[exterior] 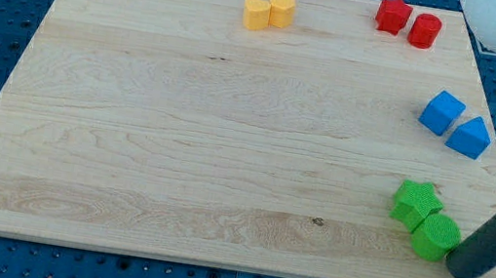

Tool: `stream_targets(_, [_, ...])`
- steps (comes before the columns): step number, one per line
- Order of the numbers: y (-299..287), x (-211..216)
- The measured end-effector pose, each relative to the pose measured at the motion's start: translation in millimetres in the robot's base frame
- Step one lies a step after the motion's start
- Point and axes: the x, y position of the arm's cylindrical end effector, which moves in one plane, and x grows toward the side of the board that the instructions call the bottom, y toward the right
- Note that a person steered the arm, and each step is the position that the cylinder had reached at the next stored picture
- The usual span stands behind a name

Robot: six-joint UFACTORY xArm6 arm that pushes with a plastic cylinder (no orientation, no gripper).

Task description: Move the green circle to the left side

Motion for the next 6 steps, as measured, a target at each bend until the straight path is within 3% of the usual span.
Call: stream_targets(6, [-12.4,-23.6])
